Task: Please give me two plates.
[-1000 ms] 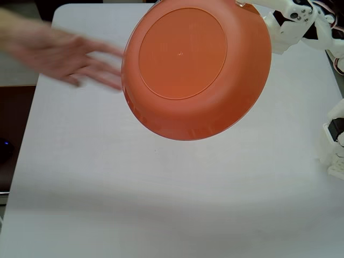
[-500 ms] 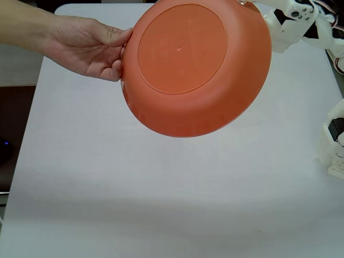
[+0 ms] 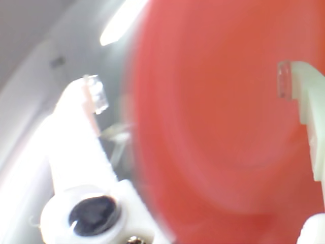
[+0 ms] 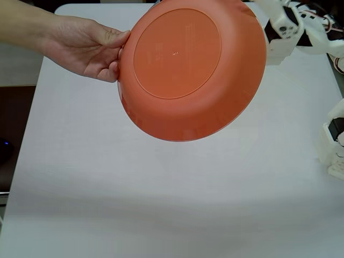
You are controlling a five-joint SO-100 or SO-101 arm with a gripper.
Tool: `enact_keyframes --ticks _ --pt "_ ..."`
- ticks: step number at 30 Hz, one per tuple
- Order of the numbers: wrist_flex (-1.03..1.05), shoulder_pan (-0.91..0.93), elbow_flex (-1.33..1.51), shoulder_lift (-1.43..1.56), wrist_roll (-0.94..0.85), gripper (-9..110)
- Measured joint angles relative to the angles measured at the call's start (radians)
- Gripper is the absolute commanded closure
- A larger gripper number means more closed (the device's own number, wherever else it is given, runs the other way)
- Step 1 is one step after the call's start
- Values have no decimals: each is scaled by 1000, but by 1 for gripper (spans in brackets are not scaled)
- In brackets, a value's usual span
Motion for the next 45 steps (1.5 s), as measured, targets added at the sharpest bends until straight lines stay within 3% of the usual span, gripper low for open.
enact_keyframes --ticks 10,28,45 --pt "123 100 364 209 0 64" --pt "83 183 994 549 58 102" --pt "26 183 1440 885 127 102"
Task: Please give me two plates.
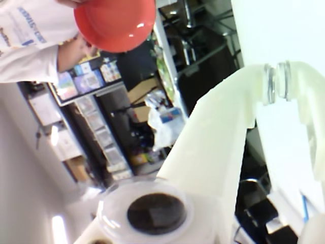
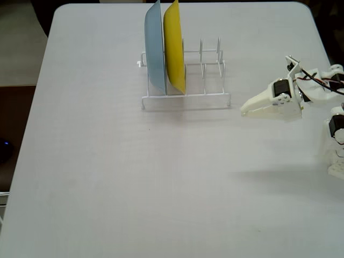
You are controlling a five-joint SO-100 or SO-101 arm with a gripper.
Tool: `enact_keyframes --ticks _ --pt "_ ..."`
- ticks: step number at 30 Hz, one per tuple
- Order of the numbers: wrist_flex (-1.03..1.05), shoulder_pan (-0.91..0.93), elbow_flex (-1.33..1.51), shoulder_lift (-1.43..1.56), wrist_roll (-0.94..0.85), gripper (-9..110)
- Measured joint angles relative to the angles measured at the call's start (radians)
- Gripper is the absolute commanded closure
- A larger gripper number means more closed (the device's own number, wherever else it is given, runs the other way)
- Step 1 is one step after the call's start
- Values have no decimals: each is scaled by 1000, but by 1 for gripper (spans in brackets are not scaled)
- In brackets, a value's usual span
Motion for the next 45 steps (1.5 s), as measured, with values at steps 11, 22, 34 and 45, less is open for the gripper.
enact_keyframes --ticks 11,22,34,45 --pt "-28 0 276 276 20 102" --pt "15 57 451 364 20 102" --pt "31 101 526 364 -11 102" --pt "115 86 528 364 5 102"
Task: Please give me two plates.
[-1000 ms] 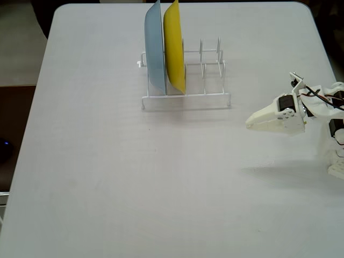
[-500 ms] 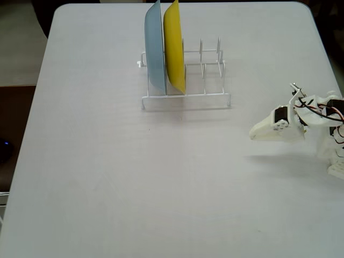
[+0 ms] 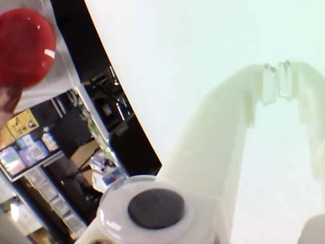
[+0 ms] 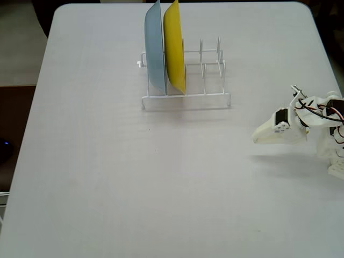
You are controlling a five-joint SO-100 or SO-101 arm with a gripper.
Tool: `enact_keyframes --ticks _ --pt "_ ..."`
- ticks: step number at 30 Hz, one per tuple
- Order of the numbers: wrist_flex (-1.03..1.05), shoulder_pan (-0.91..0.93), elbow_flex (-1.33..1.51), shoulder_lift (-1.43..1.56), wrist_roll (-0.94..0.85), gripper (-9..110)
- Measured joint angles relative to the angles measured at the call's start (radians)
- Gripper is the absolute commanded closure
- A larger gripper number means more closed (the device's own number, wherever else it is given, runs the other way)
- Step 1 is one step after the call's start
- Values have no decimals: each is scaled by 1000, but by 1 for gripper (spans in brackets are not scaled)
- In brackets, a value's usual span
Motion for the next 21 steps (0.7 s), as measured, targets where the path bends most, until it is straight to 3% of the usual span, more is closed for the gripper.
enact_keyframes --ticks 21 --pt "8 -6 0 0 -44 102"
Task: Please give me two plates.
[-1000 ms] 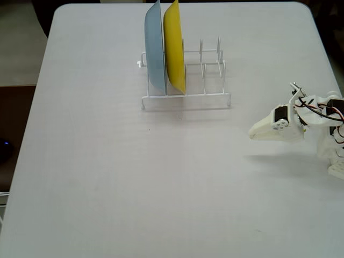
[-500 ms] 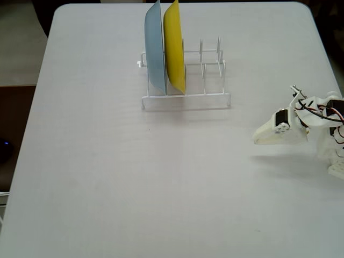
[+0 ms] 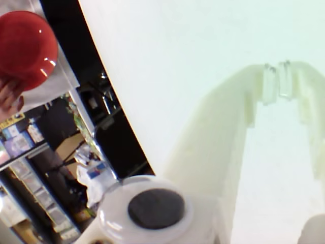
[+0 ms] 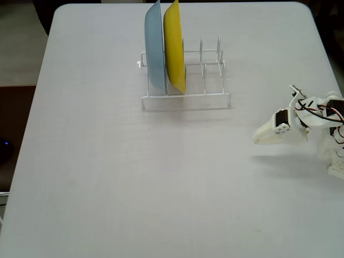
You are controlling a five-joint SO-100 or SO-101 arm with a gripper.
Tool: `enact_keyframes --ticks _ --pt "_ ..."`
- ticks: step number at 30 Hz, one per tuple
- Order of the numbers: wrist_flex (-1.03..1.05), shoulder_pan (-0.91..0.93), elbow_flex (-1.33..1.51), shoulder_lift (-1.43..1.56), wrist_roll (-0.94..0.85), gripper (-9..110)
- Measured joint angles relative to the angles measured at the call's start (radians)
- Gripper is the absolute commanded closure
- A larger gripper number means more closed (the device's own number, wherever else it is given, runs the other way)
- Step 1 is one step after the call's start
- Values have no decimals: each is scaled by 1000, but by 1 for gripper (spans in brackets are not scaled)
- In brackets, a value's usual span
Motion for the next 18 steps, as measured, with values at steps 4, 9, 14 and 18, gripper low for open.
enact_keyframes --ticks 4,9,14,18 --pt "0 0 0 0 -3 102" --pt "0 0 0 0 -15 102" --pt "0 0 0 0 -43 102" --pt "0 0 0 0 -49 102"
